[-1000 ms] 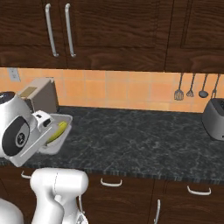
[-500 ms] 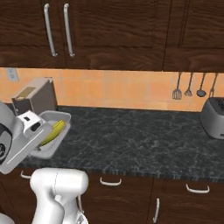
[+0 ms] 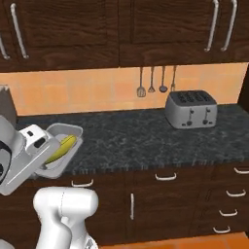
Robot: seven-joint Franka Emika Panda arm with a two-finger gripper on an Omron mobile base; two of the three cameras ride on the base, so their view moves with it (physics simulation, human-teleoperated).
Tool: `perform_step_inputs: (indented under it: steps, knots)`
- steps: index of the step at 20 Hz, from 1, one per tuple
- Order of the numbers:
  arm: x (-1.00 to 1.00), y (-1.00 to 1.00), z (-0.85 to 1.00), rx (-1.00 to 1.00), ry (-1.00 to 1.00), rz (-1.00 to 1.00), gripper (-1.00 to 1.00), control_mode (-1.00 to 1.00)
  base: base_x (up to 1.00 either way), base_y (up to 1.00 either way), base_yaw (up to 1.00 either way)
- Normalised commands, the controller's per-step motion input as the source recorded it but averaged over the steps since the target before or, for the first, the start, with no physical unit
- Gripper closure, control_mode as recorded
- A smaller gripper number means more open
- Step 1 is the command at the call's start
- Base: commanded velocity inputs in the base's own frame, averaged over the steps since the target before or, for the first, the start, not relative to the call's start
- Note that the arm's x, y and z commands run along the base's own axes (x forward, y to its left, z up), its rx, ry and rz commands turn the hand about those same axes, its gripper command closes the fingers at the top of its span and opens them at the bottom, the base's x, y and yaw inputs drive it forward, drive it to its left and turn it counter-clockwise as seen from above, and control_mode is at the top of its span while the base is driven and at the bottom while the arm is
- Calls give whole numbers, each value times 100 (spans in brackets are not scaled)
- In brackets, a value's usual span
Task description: Take the meat container that has the shrimp and place it on the second highest rack of the freezer. Then take the vegetable container that has the cucumber and garlic and place it on the highest rack of the freezer.
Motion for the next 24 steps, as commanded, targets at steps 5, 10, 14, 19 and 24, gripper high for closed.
perform_step_inputs:
  steps: [5, 10, 14, 19, 24]
  knots:
    - [0, 0, 0, 0, 0, 0, 100, 100, -8, -54, -62]
    - [0, 0, 0, 0, 0, 0, 100, 100, -7, -60, -64]
    - [0, 0, 0, 0, 0, 0, 100, 100, -4, -60, -64]
    - [0, 0, 0, 0, 0, 0, 100, 100, -2, -65, -63]
    - [0, 0, 0, 0, 0, 0, 100, 100, -2, -69, -60]
